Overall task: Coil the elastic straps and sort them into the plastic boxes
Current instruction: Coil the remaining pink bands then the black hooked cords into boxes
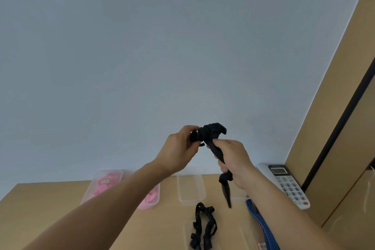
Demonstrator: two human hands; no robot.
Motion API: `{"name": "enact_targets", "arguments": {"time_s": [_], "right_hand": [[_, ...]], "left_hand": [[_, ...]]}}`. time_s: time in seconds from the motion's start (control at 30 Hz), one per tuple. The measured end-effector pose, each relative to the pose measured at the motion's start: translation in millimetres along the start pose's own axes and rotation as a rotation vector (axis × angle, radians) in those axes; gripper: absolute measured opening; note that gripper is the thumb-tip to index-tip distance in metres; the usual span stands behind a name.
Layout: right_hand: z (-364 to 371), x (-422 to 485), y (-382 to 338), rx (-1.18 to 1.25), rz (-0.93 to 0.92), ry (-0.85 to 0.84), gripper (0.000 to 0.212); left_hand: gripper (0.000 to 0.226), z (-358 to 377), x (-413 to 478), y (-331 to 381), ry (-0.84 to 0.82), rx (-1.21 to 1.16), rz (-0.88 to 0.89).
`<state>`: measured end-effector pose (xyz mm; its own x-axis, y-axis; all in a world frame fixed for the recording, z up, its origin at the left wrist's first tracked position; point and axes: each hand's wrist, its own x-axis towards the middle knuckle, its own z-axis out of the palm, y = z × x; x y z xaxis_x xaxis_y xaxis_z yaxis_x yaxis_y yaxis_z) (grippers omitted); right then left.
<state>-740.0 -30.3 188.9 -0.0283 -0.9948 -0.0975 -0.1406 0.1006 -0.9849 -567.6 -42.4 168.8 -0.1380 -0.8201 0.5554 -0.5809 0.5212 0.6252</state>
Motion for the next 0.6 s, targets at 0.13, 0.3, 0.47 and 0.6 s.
{"name": "enact_targets", "arguments": {"time_s": [0.13, 0.3, 0.47, 0.6], "right_hand": [[12, -3, 5, -0.130, -0.152, 0.087, 0.031], [18, -5, 9, -0.376, -0.277, 0.119, 0.040], [15, -9, 0, 0.174, -0.017, -0.078, 0.045], [15, -8, 5, 0.289, 0.063, -0.017, 0.050]], "left_hand": [[0.028, 10, -2, 6, 0.050, 0.067, 0.031], [0.027, 16, -6, 10, 0.101, 0.297, 0.257], [0.030, 13, 3, 6, 0.140, 0.448, 0.559], [0.044, 18, -2, 3, 0.133, 0.098, 0.361]]}}
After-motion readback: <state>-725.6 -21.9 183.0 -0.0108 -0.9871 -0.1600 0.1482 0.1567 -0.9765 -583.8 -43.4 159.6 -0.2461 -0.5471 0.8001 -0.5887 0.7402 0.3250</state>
